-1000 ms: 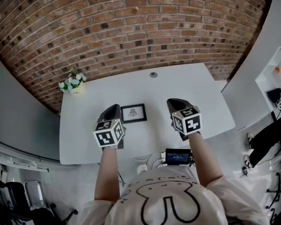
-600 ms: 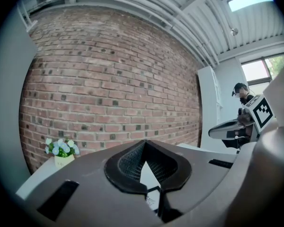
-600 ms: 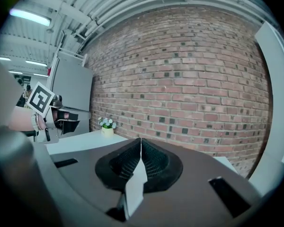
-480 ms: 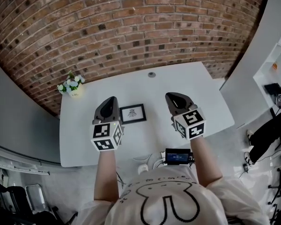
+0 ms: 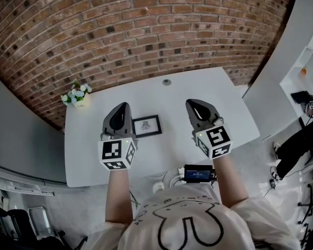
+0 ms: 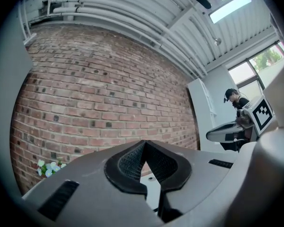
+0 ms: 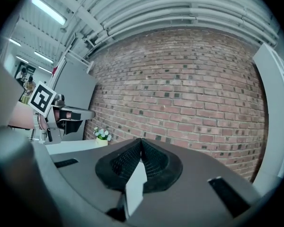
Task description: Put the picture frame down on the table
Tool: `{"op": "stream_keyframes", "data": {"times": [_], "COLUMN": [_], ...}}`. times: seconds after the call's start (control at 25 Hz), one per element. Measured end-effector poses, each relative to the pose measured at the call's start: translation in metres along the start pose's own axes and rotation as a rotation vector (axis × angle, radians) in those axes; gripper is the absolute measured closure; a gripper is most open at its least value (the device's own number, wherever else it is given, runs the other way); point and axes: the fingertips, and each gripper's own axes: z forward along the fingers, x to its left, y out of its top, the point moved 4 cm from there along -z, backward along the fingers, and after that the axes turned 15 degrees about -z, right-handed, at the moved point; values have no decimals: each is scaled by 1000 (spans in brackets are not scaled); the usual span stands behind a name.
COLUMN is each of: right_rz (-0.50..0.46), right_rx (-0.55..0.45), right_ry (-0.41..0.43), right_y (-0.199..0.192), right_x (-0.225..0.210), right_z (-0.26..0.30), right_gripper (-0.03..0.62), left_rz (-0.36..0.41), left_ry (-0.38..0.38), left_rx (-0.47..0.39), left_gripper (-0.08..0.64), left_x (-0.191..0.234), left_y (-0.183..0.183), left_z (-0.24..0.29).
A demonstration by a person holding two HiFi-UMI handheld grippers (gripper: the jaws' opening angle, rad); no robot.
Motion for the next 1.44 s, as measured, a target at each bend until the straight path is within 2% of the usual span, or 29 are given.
{"op": "stream_keyframes", "data": {"times": [0.2,0.44,1.44], "right_rz": [-13,-23,-20], "right_rx": [-53,-104,-104], "right_ry": [-50,-16,-13], "right_y": [7,14,15], "right_x": [-6,-3,-4], "right_z": [-4,-5,2], "right_gripper": [575,575,575], "left_rz": [5,-6,6], "left_ry": [-6,14,17], "left_rx": [-32,-67,-46], "left_gripper": [548,548,548], "left_x": [0,4,11], "left_y": [2,2,6], "left_z": [0,-4,-4]}}
